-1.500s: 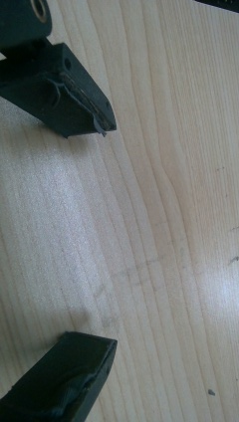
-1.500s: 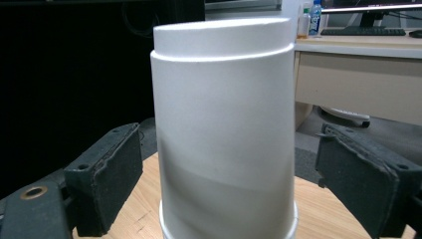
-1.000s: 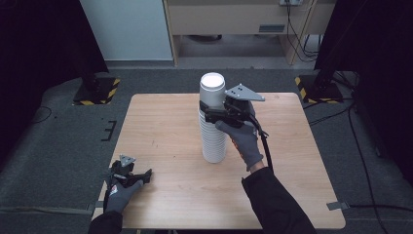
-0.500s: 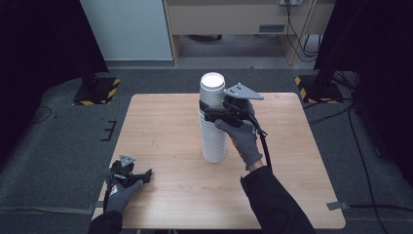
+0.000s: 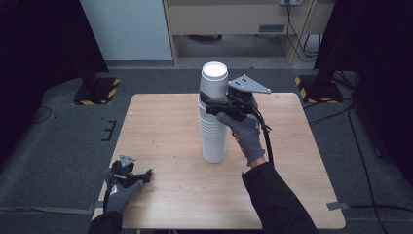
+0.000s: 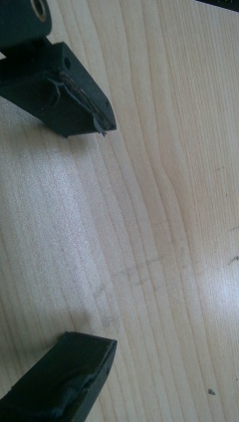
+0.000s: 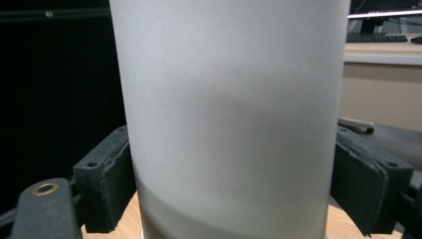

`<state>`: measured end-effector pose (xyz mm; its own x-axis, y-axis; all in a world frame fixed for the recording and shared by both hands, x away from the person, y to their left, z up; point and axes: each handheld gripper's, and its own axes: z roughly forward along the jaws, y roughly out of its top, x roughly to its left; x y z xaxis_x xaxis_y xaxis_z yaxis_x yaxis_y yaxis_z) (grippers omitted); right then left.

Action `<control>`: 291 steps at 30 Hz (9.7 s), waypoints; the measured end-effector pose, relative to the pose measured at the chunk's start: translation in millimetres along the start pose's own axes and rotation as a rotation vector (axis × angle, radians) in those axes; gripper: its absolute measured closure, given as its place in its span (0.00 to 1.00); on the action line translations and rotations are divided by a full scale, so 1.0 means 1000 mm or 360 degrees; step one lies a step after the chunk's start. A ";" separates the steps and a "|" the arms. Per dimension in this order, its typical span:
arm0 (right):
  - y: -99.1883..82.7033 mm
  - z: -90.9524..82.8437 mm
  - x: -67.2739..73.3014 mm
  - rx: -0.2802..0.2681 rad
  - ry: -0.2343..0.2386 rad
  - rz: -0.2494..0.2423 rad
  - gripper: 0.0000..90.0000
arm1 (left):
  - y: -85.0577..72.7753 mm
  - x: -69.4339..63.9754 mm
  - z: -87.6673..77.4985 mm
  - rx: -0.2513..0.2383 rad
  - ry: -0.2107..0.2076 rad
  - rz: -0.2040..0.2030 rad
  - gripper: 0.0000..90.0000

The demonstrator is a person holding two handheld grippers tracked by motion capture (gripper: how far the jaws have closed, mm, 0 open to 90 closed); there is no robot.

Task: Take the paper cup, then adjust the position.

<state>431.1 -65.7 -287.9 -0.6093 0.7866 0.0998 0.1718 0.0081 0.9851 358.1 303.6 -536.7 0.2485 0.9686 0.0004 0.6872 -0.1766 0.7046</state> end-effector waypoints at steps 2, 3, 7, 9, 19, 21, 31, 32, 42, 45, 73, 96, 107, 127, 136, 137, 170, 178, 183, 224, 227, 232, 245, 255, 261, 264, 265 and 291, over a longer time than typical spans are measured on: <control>0.002 -0.001 0.000 -0.0007 0.0002 0.0007 0.17 | 0.000 0.000 0.000 0.0000 0.0000 0.0000 0.03; 0.003 -0.001 0.000 -0.0012 0.0004 0.0011 0.17 | 0.000 0.000 0.000 0.0000 0.0000 0.0000 0.03; 0.008 -0.003 -0.001 -0.0031 0.0006 0.0015 0.17 | 0.000 0.000 0.000 0.0000 0.0000 0.0000 0.03; 0.011 -0.004 -0.002 -0.0043 0.0009 0.0018 0.17 | 0.000 0.000 0.000 0.0000 0.0000 0.0000 0.03; 0.024 -0.011 -0.002 -0.0115 0.0041 0.0050 0.17 | 0.000 0.000 0.000 0.0000 0.0000 0.0000 0.03; 0.026 -0.012 -0.002 -0.0131 0.0049 0.0053 0.17 | 0.000 0.000 0.000 0.0000 0.0000 0.0000 0.03; 0.035 -0.021 -0.005 -0.0204 0.0062 0.0088 0.17 | 0.000 0.000 0.000 0.0000 0.0001 0.0001 0.03; 0.035 -0.021 -0.005 -0.0204 0.0062 0.0088 0.17 | 0.000 0.000 0.000 0.0000 0.0001 0.0001 0.03; 0.042 -0.040 -0.014 -0.0246 0.0042 0.0101 0.17 | 0.000 0.000 0.000 0.0000 0.0001 0.0001 0.03; 0.042 -0.047 -0.017 -0.0250 0.0023 0.0100 0.17 | 0.000 0.000 0.000 0.0000 0.0001 0.0001 0.03; -0.004 -0.119 -0.054 -0.0222 -0.0125 0.0184 0.17 | 0.000 0.000 0.000 -0.0001 0.0001 0.0000 0.03; -0.071 -0.150 -0.078 -0.0157 -0.0161 0.0373 0.17 | 0.000 0.000 0.000 -0.0001 0.0002 0.0001 0.03; -0.109 -0.164 -0.085 -0.0105 -0.0179 0.0466 0.17 | 0.000 0.000 0.000 0.0000 0.0001 0.0003 0.03; -0.158 -0.168 -0.095 -0.0043 -0.0197 0.0677 0.17 | -0.002 0.000 -0.009 -0.0069 -0.0026 -0.0006 0.28; -0.167 -0.167 -0.098 -0.0059 -0.0178 0.0778 0.17 | 0.005 -0.015 -0.020 -0.0233 -0.0145 0.0110 0.37; -0.167 -0.167 -0.098 -0.0063 -0.0181 0.0787 0.17 | 0.006 -0.017 -0.022 -0.0260 -0.0152 0.0124 0.37; -0.184 -0.161 -0.089 -0.0170 -0.0143 0.1069 0.17 | 0.028 -0.076 -0.044 -0.0662 -0.0429 0.0217 0.38; -0.185 -0.161 -0.088 -0.0188 -0.0133 0.1124 0.17 | 0.034 -0.100 -0.048 -0.0734 -0.0524 0.0261 0.40; -0.185 -0.161 -0.087 -0.0193 -0.0137 0.1115 0.17 | 0.039 -0.120 -0.049 -0.0769 -0.0595 0.0326 0.40; -0.185 -0.161 -0.087 -0.0227 -0.0093 0.1173 0.17 | 0.070 -0.210 -0.036 -0.0869 -0.0830 0.0524 0.45; -0.184 -0.161 -0.087 -0.0229 -0.0087 0.1179 0.17 | 0.071 -0.214 -0.035 -0.0870 -0.0842 0.0518 0.45; -0.184 -0.161 -0.087 -0.0227 -0.0089 0.1183 0.17 | 0.075 -0.220 -0.033 -0.0877 -0.0867 0.0531 0.45; -0.184 -0.161 -0.087 -0.0228 -0.0073 0.1188 0.17 | 0.085 -0.238 -0.026 -0.0896 -0.0916 0.0544 0.45; -0.184 -0.161 -0.087 -0.0225 -0.0062 0.1197 0.17 | 0.092 -0.249 -0.021 -0.0926 -0.0944 0.0552 0.46; -0.184 -0.161 -0.087 -0.0224 -0.0056 0.1202 0.17 | 0.096 -0.261 -0.015 -0.0926 -0.0968 0.0564 0.46; -0.185 -0.161 -0.087 -0.0221 -0.0054 0.1201 0.17 | 0.098 -0.266 -0.011 -0.0934 -0.0983 0.0545 0.46; -0.185 -0.160 -0.087 -0.0221 -0.0054 0.1196 0.17 | 0.098 -0.267 -0.010 -0.0933 -0.0985 0.0545 0.46; -0.186 -0.157 -0.085 -0.0200 -0.0022 0.1227 0.17 | 0.109 -0.292 0.009 -0.0988 -0.1016 0.0536 0.48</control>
<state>328.7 -231.0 -457.8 -0.3438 0.5494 0.7615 0.4532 -0.6132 0.6470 366.6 0.0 -466.5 0.8194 0.5731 0.0141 0.0717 -0.1268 0.9893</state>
